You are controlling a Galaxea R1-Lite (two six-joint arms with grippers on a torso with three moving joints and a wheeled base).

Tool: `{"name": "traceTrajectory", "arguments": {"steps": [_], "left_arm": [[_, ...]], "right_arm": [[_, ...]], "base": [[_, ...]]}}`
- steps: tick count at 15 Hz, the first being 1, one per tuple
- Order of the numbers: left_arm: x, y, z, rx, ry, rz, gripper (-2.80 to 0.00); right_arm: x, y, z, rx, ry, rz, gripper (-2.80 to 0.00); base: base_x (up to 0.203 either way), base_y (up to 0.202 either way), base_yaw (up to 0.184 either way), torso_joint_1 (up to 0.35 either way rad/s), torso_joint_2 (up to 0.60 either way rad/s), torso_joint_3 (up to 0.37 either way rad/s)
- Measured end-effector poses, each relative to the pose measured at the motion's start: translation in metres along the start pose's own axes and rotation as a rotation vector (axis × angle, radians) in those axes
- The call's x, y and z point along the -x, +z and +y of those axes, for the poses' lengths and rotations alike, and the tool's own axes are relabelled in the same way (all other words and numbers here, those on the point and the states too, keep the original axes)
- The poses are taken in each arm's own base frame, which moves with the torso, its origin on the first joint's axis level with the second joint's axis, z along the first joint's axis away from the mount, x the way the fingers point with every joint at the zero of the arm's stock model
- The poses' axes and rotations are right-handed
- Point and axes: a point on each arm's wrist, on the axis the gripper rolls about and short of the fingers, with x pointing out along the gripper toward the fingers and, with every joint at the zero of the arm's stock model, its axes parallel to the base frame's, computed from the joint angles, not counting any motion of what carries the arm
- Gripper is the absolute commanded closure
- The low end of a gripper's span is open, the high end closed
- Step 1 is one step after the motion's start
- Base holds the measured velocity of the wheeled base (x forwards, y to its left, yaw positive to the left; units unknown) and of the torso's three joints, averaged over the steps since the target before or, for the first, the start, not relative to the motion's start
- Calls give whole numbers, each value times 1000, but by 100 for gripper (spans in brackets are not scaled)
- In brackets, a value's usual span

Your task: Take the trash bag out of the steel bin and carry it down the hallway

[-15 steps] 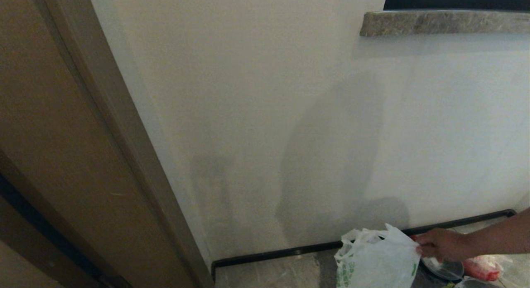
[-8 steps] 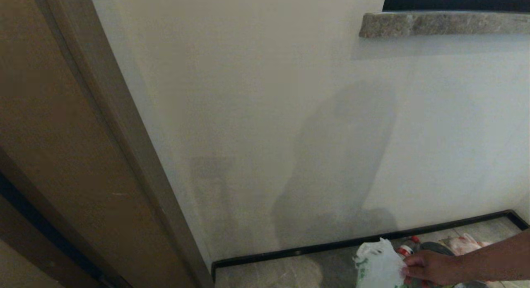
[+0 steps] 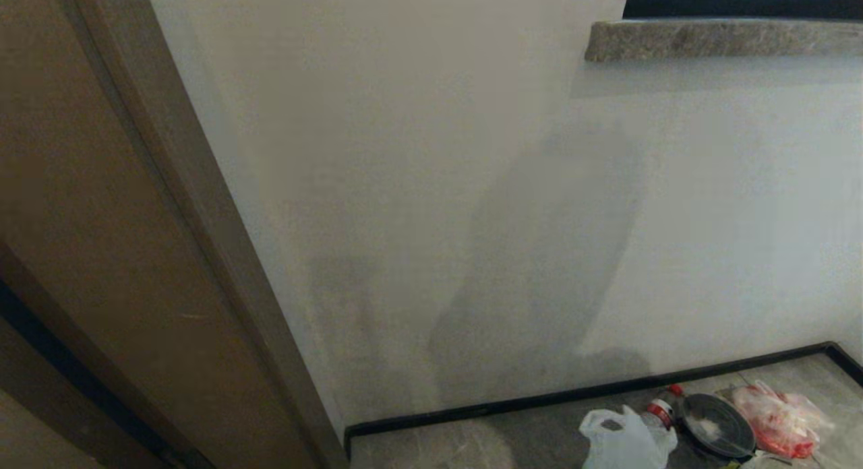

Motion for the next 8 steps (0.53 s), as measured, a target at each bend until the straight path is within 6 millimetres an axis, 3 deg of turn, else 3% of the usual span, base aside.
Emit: {"name": "traceTrajectory", "arguments": {"steps": [8], "left_arm": [[0,0,0,0,0,0,0]], "right_arm": [[0,0,0,-1,-1,0,0]], "base": [[0,0,0,0,0,0]]}}
